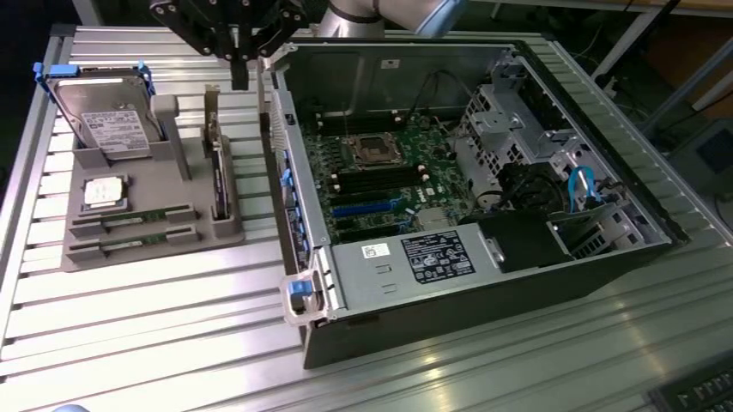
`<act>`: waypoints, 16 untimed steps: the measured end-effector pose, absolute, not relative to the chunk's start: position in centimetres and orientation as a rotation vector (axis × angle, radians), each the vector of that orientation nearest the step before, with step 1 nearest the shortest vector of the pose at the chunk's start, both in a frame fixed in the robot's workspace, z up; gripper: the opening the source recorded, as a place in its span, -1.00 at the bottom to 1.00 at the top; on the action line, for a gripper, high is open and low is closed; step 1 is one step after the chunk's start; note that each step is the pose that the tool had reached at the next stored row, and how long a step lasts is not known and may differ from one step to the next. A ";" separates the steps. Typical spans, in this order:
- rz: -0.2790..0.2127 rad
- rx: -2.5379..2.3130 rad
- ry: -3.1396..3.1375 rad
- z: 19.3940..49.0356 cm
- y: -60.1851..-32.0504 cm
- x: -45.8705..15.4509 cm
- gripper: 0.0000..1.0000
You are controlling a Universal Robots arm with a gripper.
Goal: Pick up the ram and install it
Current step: 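Reach for the ram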
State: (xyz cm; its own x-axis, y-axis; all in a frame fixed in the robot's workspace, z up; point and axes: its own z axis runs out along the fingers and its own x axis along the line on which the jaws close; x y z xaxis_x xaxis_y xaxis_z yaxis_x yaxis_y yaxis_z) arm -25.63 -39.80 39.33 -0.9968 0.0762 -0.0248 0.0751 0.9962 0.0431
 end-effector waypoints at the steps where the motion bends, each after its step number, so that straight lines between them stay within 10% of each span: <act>1: 0.066 0.118 3.112 39.3 -39.8 -26.4 -0.79; 16: 0.065 0.117 3.112 39.3 -39.8 -35.1 -0.79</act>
State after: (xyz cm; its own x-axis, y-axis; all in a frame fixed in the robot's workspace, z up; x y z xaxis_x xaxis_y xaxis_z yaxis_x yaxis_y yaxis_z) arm -35.12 -39.80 39.33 -0.9968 0.0757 -0.0246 0.0746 0.9963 0.0430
